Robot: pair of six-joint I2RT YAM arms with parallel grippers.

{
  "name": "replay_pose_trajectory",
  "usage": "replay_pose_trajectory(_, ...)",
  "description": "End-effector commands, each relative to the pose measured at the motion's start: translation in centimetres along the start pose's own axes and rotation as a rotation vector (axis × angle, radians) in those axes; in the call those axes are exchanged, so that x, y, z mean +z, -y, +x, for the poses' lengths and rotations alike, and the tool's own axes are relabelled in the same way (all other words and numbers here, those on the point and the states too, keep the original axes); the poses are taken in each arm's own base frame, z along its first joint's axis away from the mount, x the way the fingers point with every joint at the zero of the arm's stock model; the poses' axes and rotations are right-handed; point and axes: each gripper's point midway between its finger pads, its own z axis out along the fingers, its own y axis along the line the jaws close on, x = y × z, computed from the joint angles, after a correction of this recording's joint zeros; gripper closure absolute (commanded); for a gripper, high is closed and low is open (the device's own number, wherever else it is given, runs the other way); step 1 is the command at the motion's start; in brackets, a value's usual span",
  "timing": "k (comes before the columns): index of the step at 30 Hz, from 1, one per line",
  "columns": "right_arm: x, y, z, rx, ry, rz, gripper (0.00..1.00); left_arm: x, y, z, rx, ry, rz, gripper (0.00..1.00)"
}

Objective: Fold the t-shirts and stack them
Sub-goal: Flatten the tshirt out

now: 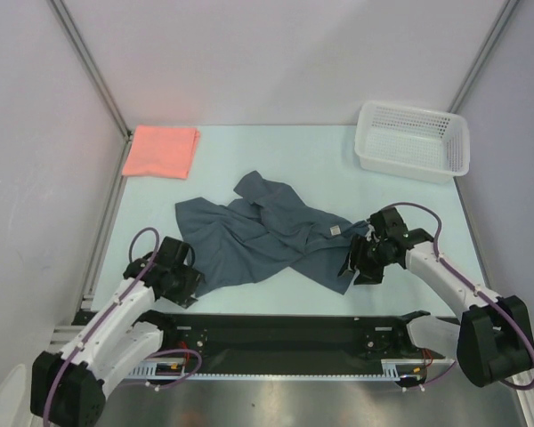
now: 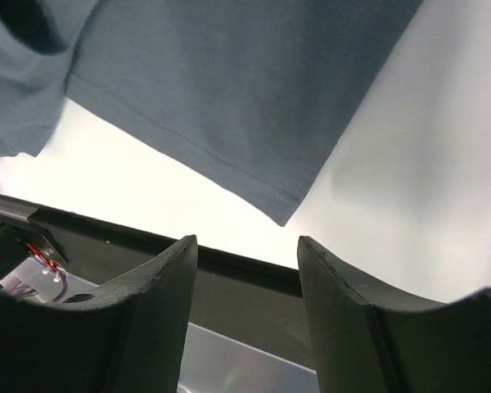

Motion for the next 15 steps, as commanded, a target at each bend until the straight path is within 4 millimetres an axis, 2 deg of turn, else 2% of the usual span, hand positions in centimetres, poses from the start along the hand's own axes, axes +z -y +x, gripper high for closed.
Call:
replay_pose_trajectory(1, -0.8, -0.1, 0.4, -0.009, 0.012, -0.002, 0.42, 0.7, -0.1, 2.1, -0.267, -0.138, -0.071, 0.45)
replay_pose_trajectory(6, -1.4, -0.2, 0.0, -0.023, 0.031, 0.008, 0.42, 0.8, 0.0, 1.5, -0.381, -0.106, -0.039, 0.48)
replay_pose_trajectory(12, -1.4, -0.2, -0.3, -0.021, 0.038, 0.014, 0.42, 2.0, -2.0, 2.4, -0.463, -0.130, -0.128, 0.48)
replay_pose_trajectory(15, -1.1, -0.3, -0.4, -0.006, 0.034, 0.008, 0.42, 1.8, -2.7, 1.9, -0.516, -0.099, -0.136, 0.48)
